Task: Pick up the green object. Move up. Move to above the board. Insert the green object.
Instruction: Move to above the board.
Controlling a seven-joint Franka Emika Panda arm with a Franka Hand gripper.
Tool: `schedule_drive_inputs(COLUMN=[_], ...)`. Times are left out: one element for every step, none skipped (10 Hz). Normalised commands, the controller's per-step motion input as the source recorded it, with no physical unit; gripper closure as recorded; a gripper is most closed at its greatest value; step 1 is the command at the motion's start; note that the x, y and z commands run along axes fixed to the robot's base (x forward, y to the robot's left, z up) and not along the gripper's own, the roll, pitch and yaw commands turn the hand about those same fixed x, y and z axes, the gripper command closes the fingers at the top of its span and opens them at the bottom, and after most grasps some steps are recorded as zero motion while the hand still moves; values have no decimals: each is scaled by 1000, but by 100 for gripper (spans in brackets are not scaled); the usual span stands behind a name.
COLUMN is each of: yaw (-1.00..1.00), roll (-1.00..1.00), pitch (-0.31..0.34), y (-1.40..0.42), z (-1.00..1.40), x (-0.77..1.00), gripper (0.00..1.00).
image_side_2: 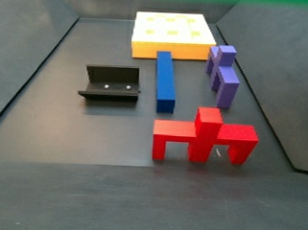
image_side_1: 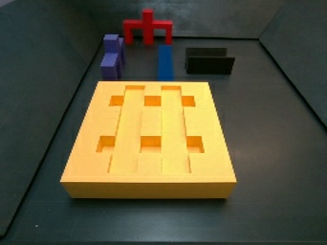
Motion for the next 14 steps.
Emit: schedule_drive_inputs(yaw=[1,4,1000,1000,1000,1000,1000,1000,1000,1000,1000,1000,1000,1000], roll=[4,-3,-24,-19,-17,-30,-26,-24,-32,-26,-27,-25,-25,-24], pitch=[51,67,59,58,60,59,64,70,77,87,95,105,111,126], y=[6,3,-1400,-1400,-1400,-1400,-1400,-1400,-1400,-1400,-1400,-1400,-1400,-858], z=[240,178,157,145,148,157,160,161,164,170,174,180,188,127], x=[39,34,302,301,299,306,313,324,340,355,369,404,419,290], gripper=[100,100,100,100,100,100,100,100,100,100,100,100,100,100])
